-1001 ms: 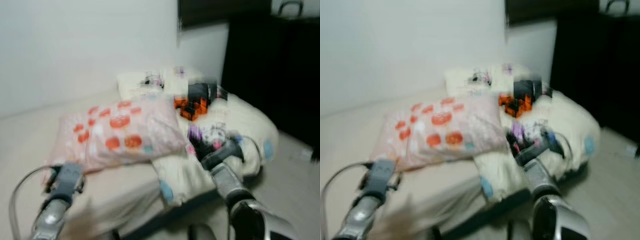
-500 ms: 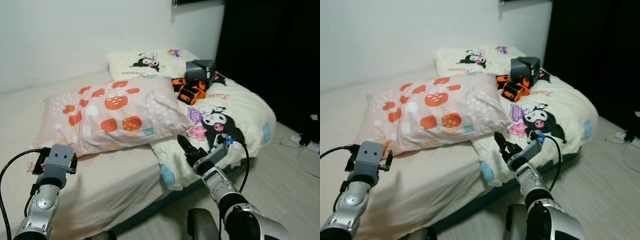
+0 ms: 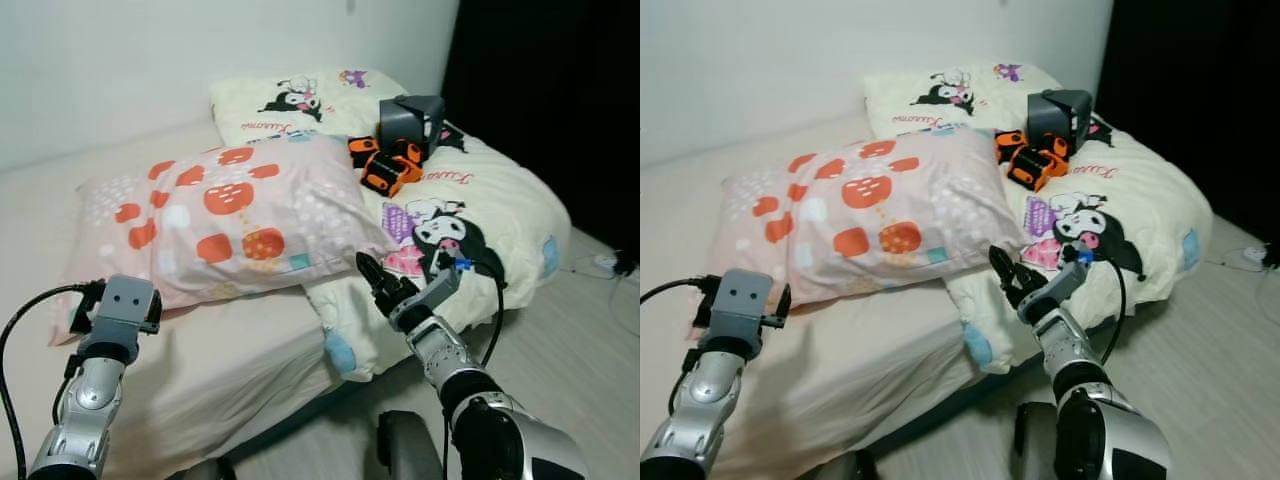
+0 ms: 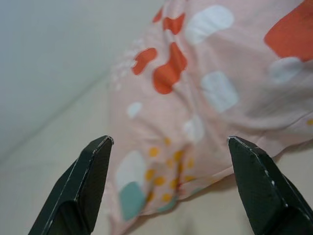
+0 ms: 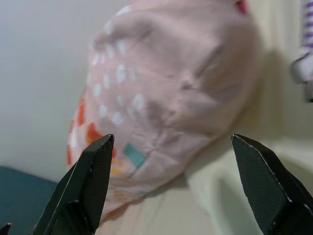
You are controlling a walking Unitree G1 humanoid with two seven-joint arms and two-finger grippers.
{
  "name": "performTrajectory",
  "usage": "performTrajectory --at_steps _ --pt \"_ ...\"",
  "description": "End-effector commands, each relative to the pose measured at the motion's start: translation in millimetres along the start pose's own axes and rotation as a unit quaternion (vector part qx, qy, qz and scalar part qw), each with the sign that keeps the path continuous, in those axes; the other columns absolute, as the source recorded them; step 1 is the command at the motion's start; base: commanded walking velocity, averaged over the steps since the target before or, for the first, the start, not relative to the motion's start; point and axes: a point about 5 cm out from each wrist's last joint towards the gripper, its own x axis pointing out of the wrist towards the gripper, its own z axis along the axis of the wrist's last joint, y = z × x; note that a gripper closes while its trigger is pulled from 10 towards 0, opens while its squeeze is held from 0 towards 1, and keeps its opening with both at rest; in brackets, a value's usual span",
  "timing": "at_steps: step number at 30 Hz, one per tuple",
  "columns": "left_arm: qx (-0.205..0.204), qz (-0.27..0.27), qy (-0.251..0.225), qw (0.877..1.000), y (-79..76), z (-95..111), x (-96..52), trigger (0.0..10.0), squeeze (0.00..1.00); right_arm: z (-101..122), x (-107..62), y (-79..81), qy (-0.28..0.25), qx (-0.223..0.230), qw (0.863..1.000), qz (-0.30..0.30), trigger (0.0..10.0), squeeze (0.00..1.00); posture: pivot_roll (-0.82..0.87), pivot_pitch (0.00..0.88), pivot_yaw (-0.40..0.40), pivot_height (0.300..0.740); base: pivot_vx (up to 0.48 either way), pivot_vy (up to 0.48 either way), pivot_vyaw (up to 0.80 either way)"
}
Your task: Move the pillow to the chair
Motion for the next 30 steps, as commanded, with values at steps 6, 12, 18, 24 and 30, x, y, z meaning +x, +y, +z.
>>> performTrajectory --at_steps 6,12,18,24,30 --pt "0.027 -0.002 -0.001 1.000 24.0 11.5 -17.7 10.0 0.00 23.8 18.1 20.3 -0.038 0.010 0.999 0.033 10.0 0.00 0.03 0.240 0.115 0.506 0.000 0.000 0.00" --pt "0.058 -0.013 -0.012 0.998 35.3 24.5 -27.3 10.0 0.00 54.6 27.2 32.1 -0.077 -0.002 0.996 0.053 10.0 0.00 0.06 0.314 0.124 0.506 0.000 0.000 0.00" --pt "0.078 -0.013 -0.015 0.997 52.0 36.2 -35.3 10.0 0.00 95.4 31.3 40.4 -0.120 -0.035 0.991 0.054 10.0 0.00 0.09 0.369 0.133 0.506 0.000 0.000 0.00" --pt "0.085 -0.020 -0.004 0.996 58.8 44.8 -47.3 10.0 0.00 128.9 22.4 34.0 -0.182 -0.032 0.982 0.033 10.0 0.00 0.10 0.413 0.140 0.506 0.000 0.000 0.00" --pt "0.086 -0.035 -0.003 0.996 54.4 50.7 -51.4 10.0 0.00 143.3 15.4 30.0 -0.211 -0.025 0.976 0.039 5.1 0.00 0.10 0.418 0.146 0.506 0.000 0.000 0.00"
